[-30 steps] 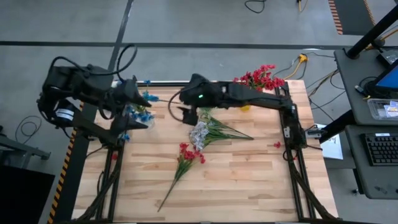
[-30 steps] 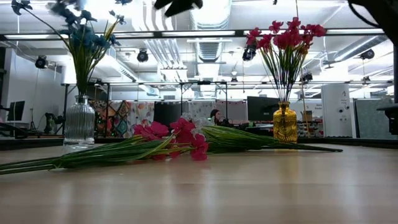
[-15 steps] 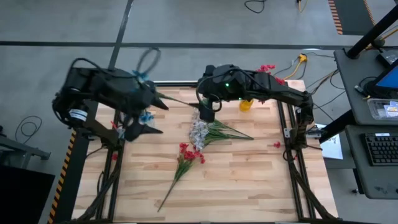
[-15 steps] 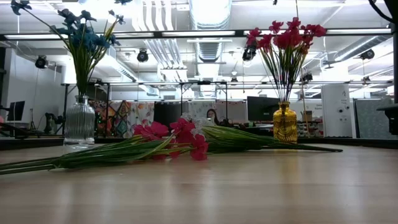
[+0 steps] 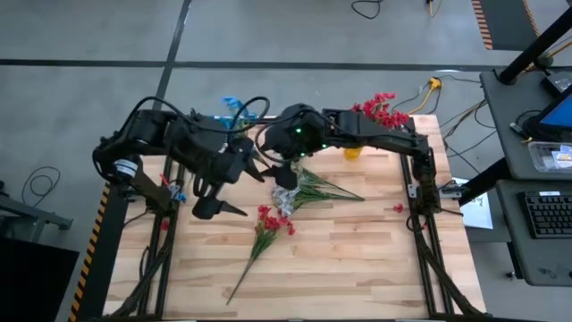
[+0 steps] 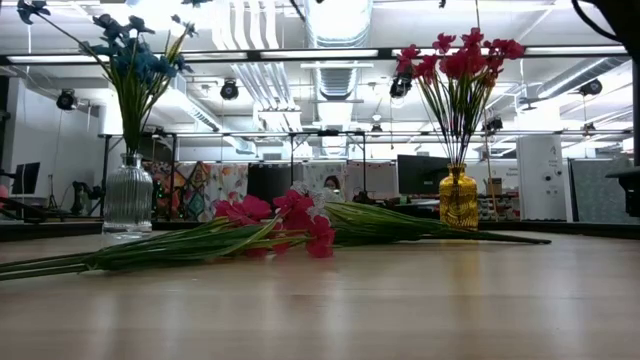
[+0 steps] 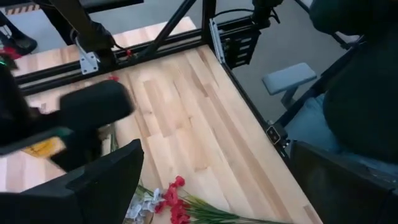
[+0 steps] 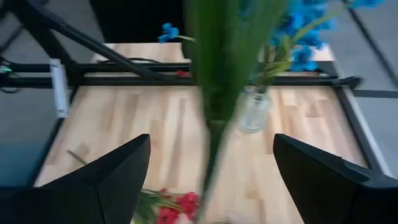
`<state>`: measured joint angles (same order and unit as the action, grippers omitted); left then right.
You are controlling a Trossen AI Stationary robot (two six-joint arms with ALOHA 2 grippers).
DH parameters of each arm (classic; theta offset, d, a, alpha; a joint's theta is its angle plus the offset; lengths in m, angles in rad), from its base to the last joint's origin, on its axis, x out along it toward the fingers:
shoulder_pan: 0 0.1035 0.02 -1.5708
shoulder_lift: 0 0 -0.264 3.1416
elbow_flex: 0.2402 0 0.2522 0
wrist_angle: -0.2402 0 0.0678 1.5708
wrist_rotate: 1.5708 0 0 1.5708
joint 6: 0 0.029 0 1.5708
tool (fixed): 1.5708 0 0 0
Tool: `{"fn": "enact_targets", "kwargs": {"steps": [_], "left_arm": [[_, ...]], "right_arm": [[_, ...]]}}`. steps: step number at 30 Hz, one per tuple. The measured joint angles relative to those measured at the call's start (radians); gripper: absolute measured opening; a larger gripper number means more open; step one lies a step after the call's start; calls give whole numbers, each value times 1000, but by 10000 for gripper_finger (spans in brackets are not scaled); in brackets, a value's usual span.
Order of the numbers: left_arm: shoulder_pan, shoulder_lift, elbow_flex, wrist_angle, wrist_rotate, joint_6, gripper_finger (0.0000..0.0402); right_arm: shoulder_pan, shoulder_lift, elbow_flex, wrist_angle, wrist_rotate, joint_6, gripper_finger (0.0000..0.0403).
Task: Sort flowers into vase by color
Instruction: Put the blue flowers into the transparent vase
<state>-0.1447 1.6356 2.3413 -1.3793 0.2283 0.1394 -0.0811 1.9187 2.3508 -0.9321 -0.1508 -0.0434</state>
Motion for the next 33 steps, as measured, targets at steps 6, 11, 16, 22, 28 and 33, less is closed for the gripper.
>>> {"fn": "enact_targets", "kwargs": {"steps": [6,11,16,22,28,33], "left_arm": [[-28,-8,0,18,0,-1,391],[-69,-8,0,8,-1,8,391],[-118,-19,0,-1,0,53,391],[-173,-23,-16,14,72,139,391],[-183,-68,-157,101,213,200,391],[-184,-178,-407,250,234,199,391]], "right_arm": [[1,38,-1,24,-15,25,313],[12,43,-1,45,-7,27,246],[41,43,0,41,-7,23,108],[97,40,-9,20,-6,-2,20],[142,39,-43,36,60,-13,12],[160,38,-149,94,99,-10,13]]}}
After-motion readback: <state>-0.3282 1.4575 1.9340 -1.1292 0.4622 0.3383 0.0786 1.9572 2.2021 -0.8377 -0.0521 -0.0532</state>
